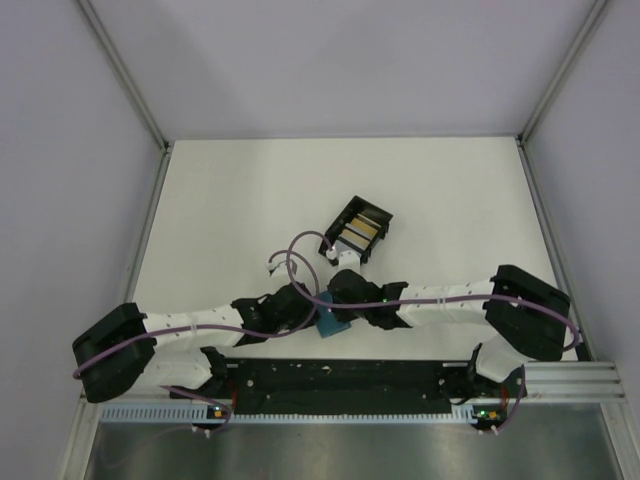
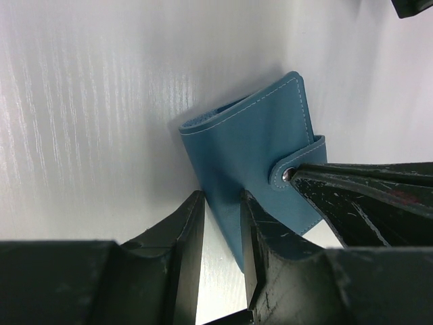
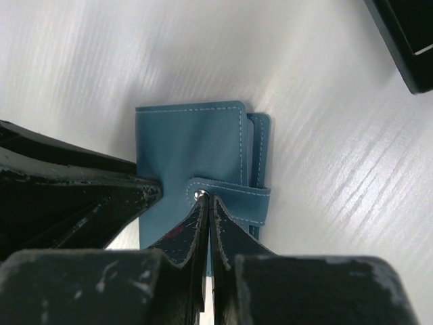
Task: Put the credit cards into the card holder
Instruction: Close the card holder at the center of the board.
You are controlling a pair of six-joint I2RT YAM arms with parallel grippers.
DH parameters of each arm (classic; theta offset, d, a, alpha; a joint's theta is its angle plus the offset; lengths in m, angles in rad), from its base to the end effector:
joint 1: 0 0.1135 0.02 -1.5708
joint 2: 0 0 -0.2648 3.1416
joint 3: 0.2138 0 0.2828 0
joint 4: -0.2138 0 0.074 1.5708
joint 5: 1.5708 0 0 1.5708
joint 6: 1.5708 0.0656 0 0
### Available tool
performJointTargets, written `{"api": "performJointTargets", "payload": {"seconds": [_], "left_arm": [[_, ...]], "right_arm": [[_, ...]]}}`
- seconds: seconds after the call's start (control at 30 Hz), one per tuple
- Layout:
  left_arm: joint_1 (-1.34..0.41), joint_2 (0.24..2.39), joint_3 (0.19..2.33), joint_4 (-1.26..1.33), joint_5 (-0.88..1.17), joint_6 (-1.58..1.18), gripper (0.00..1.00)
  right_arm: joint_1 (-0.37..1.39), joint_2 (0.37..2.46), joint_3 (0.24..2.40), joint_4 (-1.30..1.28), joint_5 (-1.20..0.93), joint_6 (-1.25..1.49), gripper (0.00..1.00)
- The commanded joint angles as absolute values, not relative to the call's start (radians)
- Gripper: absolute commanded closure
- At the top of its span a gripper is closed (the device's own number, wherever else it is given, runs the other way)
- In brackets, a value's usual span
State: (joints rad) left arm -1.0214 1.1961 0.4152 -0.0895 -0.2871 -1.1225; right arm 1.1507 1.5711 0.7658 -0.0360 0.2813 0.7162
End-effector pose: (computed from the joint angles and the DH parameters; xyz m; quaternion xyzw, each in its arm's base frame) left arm 0.1463 -0.2034 0.1033 -0.0960 0.9260 -0.2339 0.2804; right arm 0.1578 0.3086 0.1185 -0.1505 0.9140 0.2059 0.3154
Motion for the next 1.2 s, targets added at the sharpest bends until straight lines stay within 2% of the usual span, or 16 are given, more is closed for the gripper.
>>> {"api": "performJointTargets", "payload": {"seconds": [0.0,0.53,0.67,1.07,1.17], "left_arm": [[-1.019,1.183,0.439,-0.093,-0.302,-1.091,0.67],[-1.017,1.177,0.453,-0.083,-0.316,-1.055,0.67],[-1.017,1.181,0.448,-0.071,-0.311,-1.054,0.67],[-1.012,1.2,0.431,-0.049,-0.295,-1.058,0.67],[-1.012,1.201,0.434,-0.038,-0.288,-1.051,0.67]], "right_arm": [[1.131,1.557,0.77,-0.146,0.256,0.638,0.98],[1.106,1.577,0.845,-0.112,0.198,0.606,0.95],[1.106,1.592,0.816,-0.057,0.155,0.632,0.93],[1.106,1.661,0.77,-0.126,0.158,0.69,0.93],[1.106,1.637,0.738,-0.089,0.13,0.695,0.89]]}}
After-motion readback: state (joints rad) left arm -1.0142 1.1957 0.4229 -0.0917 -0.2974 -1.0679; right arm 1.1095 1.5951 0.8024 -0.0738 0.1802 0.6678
